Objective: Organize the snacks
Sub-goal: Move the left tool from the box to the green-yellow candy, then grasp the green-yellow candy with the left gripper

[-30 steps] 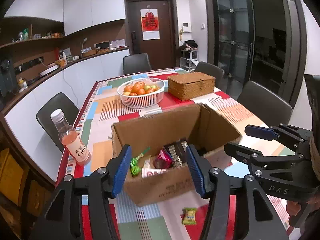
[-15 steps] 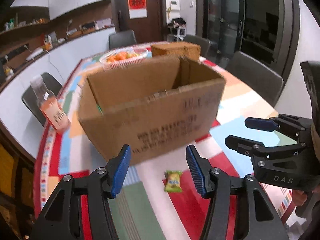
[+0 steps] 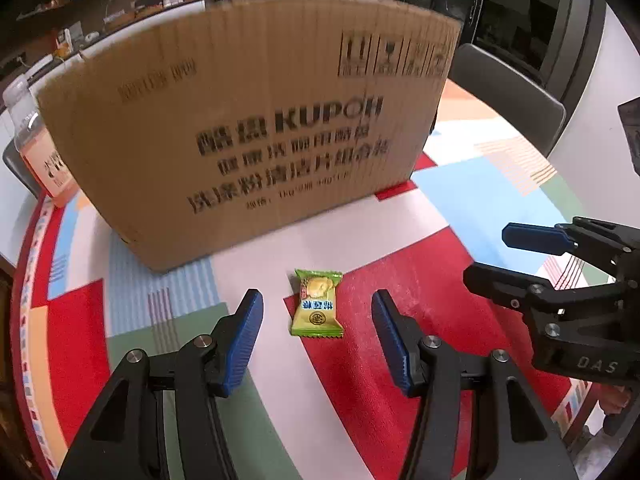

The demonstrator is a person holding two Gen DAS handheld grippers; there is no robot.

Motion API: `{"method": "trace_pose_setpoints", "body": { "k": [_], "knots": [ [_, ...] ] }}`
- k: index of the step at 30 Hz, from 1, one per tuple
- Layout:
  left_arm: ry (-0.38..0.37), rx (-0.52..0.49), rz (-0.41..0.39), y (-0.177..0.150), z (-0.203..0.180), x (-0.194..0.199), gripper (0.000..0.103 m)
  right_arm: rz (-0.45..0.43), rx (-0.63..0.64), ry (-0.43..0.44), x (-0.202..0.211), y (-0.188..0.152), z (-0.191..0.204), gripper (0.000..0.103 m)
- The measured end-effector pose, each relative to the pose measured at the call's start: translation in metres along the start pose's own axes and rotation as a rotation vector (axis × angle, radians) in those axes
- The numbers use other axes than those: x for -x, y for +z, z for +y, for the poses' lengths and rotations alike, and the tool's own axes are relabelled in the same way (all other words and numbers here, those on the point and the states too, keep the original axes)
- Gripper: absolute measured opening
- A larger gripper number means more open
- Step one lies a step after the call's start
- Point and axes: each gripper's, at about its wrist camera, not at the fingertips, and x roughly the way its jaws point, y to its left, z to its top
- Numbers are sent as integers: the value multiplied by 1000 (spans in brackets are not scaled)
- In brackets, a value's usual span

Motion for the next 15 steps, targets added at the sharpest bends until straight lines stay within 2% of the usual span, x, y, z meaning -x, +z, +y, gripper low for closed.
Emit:
{"method": "trace_pose_setpoints", "body": {
  "k": [4,9,15],
  "knots": [
    [-1,7,18,-2,2,-13,54,30,-12,-2,-9,-3,-3,60],
    [8,6,31,0,2,-24,48,43,-14,-1,-14,-2,-2,60],
    [22,2,34,2,1,-30,36,50,-22,4,-15,-2,-2,60]
  ]
}}
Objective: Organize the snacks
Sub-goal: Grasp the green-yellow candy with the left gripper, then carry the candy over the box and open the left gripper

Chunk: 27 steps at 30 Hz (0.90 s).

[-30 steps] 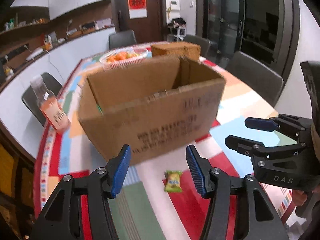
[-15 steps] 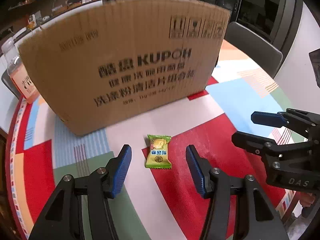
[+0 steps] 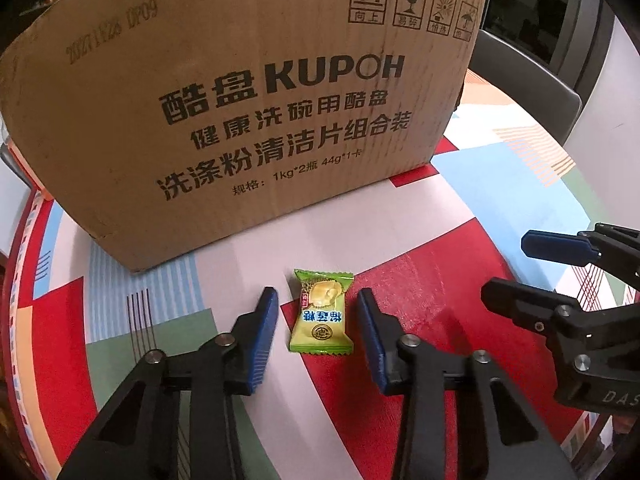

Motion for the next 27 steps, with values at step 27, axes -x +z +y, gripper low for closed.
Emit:
{"method": "trace_pose_setpoints", "body": {
  "k": [27],
  "knots": [
    [-14,65,-170,1,7,87,22,-113,-1,25,42,11,14,60]
  ]
}}
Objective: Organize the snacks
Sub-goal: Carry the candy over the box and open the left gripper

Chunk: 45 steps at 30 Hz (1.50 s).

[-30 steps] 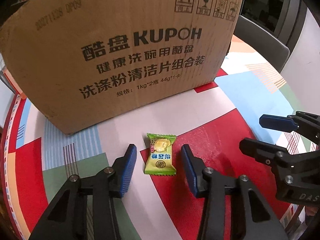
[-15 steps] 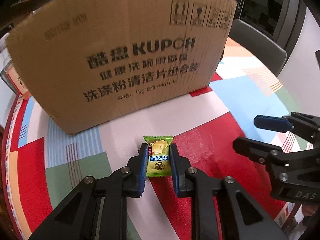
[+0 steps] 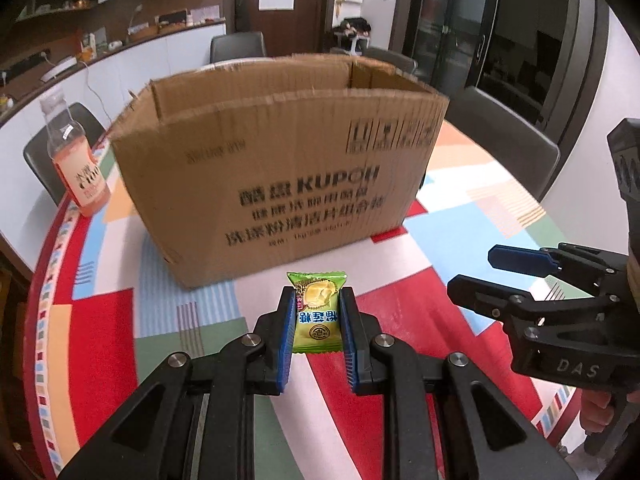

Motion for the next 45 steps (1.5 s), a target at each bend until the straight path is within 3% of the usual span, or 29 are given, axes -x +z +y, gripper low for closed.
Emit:
{"method": "trace_pose_setpoints", "body": {
  "k": [10,22,34,45],
  "knots": [
    [29,-7,-130,20,0,44,22,-96,18,12,30,18,6,60],
    [89,-3,-256,62,12,68,22,-221,56,14,50,58,18,60],
    [106,12,-288,103,32,62,22,-256,87,7,45,109,25,60],
    [110,53,-220,137,53,31,22,-232,93,-15,26,147,30,60]
  ]
}}
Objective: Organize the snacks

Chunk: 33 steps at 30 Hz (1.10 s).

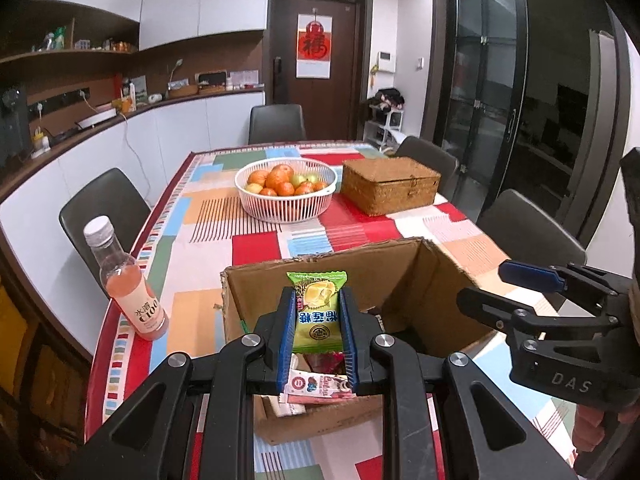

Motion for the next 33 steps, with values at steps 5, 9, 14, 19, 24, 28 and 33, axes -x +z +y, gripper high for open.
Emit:
{"method": "trace_pose_setpoints", "body": {
  "k": [5,9,14,19,24,28,33],
  "knots": [
    [25,-11,37,3,-1,-9,23,31,-20,-15,-9,0,-4,60],
    [37,-15,33,-5,-4,1,26,31,-16,-16,-7,-3,-4,60],
    [76,-24,5,-18,-8,26,34,13,-14,-9,8,-13,-1,60],
    [109,-25,-29,-33,-12,57,47,-28,5,-20,35,-30,6,60],
    [152,-23,-76,-50,-19,91,65,-60,12,-19,64,-50,13,66],
    [192,-30,-117,-64,-25,115,77,-98,6,-34,88,-67,16,70],
    [195,-24,-134,-80,-31,138,85,-136,-5,-41,112,-84,19,80]
  ]
}}
